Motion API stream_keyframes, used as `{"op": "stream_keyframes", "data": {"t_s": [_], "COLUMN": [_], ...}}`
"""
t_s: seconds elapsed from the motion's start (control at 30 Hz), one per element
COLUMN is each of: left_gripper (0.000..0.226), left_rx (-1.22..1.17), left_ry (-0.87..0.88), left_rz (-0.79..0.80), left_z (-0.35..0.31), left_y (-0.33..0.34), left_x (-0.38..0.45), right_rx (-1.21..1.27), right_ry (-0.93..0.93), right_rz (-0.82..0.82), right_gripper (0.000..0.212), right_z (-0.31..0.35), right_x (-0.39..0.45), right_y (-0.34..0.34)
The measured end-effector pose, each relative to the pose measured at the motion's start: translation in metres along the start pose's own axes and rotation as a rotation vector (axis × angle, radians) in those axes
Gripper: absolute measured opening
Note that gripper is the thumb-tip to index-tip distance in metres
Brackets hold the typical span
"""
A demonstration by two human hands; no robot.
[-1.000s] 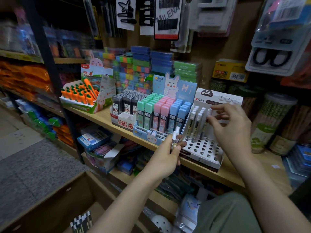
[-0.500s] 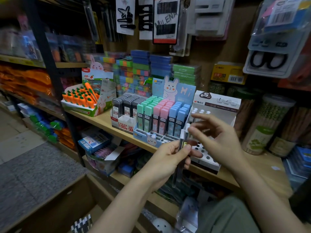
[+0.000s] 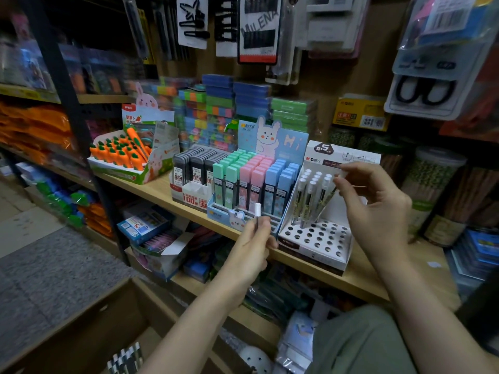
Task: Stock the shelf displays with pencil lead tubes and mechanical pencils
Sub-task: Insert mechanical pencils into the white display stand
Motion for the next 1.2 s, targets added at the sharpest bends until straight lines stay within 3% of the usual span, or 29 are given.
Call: {"op": "stream_keyframes", "data": {"t_s": [0.27, 0.53, 0.7, 0.9, 1.0, 1.1, 1.2], "left_gripper": [0.026, 0.018, 0.022, 0.018, 0.021, 0.026, 0.026], "left_rx": [-0.001, 0.195, 0.032, -0.022, 0.049, 0.095, 0.111], "left_ry": [0.022, -0.01, 0.106, 0.103, 0.111, 0.131, 0.14], "left_rz": [0.063, 0.062, 0.062, 0.051, 0.055, 0.08, 0.092], "left_z": [-0.003, 0.003, 0.0, 0.002, -0.003, -0.012, -0.019], "left_y": [0.008, 0.011, 0.01, 0.016, 0.021, 0.031, 0.04], "left_x": [0.003, 0.003, 0.005, 0.005, 0.006, 0.008, 0.011], "right_rx": [0.009, -0.069, -0.154, -0.221, -0.082, 0.208, 0.289], "right_ry": [0.099, 0.202, 0.182, 0.206, 0.167, 0.201, 0.192], "right_rz": [0.037, 0.079, 0.114, 0.134, 0.055, 0.193, 0.232], "right_gripper": [0.017, 0.017, 0.018, 0.024, 0.028, 0.031, 0.026], "right_z": [-0.004, -0.01, -0.008, -0.006, -0.001, 0.003, 0.005], "right_x": [-0.002, 0.011, 0.011, 0.004, -0.005, -0.013, -0.014], "right_y": [0.0, 0.011, 0.015, 0.014, 0.003, 0.018, 0.025]}}
Point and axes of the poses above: each hand's wrist, its own x-axis towards the middle knuckle, its own y-axis out of the palm, z = x × y, the point moved 6 cm from there along x, towards the middle knuckle, and after that the axes turned 15 degrees about z, right-handed, at the moved point
